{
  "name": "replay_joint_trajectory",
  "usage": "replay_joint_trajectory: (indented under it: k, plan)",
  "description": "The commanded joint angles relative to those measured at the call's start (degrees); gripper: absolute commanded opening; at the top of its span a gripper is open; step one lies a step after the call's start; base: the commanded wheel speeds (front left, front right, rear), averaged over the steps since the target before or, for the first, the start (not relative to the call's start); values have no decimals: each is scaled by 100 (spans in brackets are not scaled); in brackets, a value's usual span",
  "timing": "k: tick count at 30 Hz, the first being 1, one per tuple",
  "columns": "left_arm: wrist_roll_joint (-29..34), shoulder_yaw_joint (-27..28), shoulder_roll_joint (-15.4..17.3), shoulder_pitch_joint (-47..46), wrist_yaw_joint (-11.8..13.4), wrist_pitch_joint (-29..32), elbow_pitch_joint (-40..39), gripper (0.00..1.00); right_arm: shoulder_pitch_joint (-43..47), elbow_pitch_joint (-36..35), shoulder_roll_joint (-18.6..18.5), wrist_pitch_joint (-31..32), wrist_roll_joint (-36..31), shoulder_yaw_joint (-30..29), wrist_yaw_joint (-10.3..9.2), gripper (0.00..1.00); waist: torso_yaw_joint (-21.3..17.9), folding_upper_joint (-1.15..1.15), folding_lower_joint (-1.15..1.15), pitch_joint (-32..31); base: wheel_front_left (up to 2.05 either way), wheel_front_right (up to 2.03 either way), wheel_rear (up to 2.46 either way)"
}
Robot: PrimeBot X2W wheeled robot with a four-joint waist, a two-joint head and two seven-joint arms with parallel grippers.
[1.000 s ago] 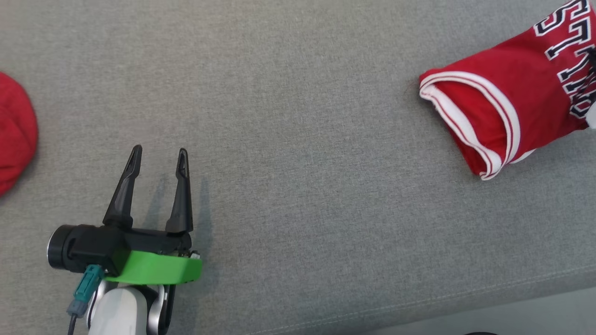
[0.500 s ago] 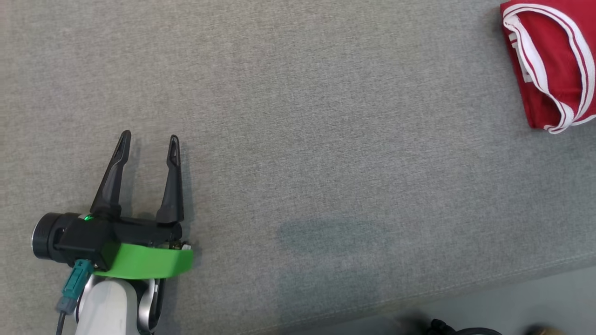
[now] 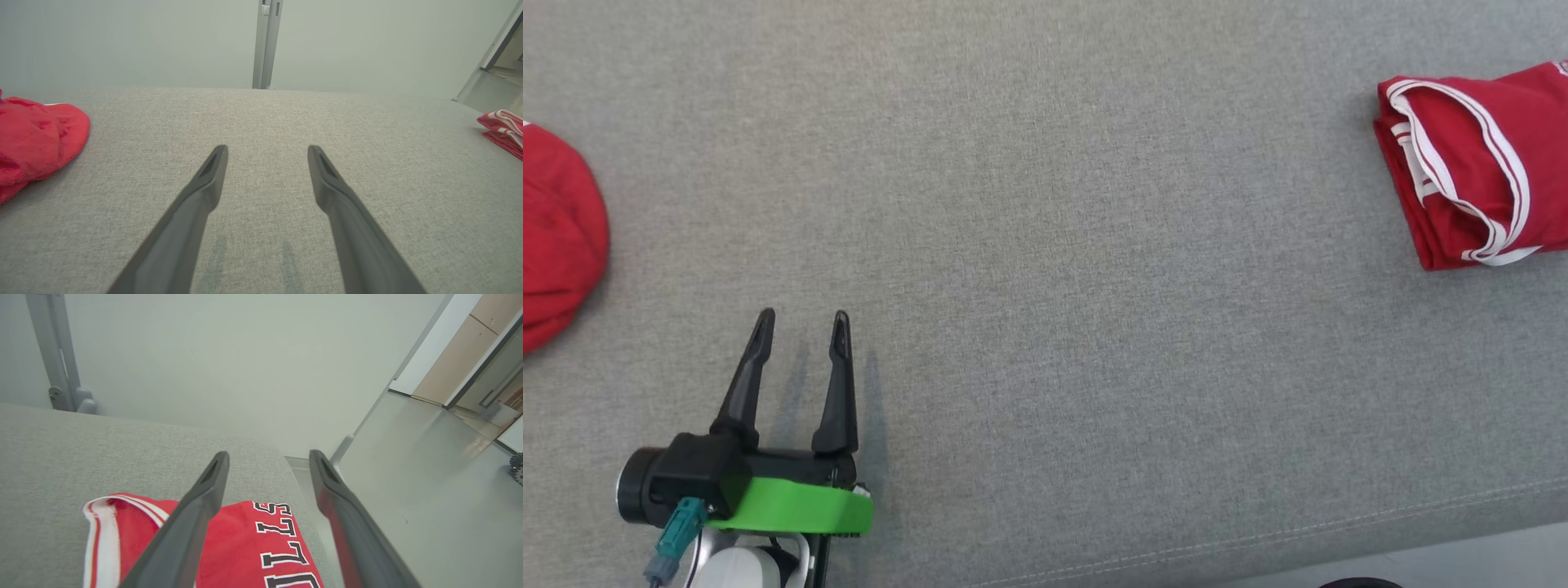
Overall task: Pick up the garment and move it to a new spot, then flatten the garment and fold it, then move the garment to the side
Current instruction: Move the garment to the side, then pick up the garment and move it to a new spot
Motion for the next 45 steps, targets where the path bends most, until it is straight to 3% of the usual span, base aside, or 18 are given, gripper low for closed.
replay_joint_trajectory:
  k: [1, 6, 8, 12, 18, 23, 30, 40, 45]
  plan:
    - [-20, 18, -5, 121, -9, 1, 59, 100, 362, -237, 74, -14, -75, -117, -9, 100, 253, 0, -1, -730, 0, 0, 0]
    - [-176, 2, -4, 359, 99, 1, 410, 100, 2017, -1865, 580, -15, -477, -785, -9, 100, 526, 0, -1, -1383, 0, 0, 0]
    - [-179, 87, -4, 501, 119, 1, 579, 100, 2879, -2669, 957, -16, -689, -994, -10, 100, 643, 0, -1, -1662, 0, 0, 0]
    - [-188, 243, -5, 687, 102, 0, 786, 100, 3811, -3245, 1481, -16, -872, -1082, -10, 100, 737, 0, -1, -1968, 0, 0, 0]
    - [-231, 419, -5, 851, 45, 1, 1069, 100, 4688, -3468, 2028, -17, -1022, -929, -9, 100, 854, 0, -1, -2177, 0, 0, 0]
    - [-261, 618, -5, 957, 40, 1, 1288, 100, 4996, -3358, 2241, -17, -992, -558, -9, 100, 873, 0, -1, -2235, 0, 0, 0]
    - [-318, 627, -5, 1015, 31, 1, 1289, 100, 5131, -3450, 2561, -17, -1032, -854, -10, 100, 934, 0, -1, -2303, 0, 0, 0]
    - [-346, 534, -6, 979, 7, 1, 1265, 100, 5066, -3417, 2640, -17, -1203, -1037, -9, 100, 909, 0, -1, -2326, 0, 0, 0]
    - [-372, 538, -5, 918, 13, 0, 1246, 100, 5082, -3468, 2632, -16, -1153, -873, -9, 100, 1148, 0, -1, -2340, 0, 0, 0]
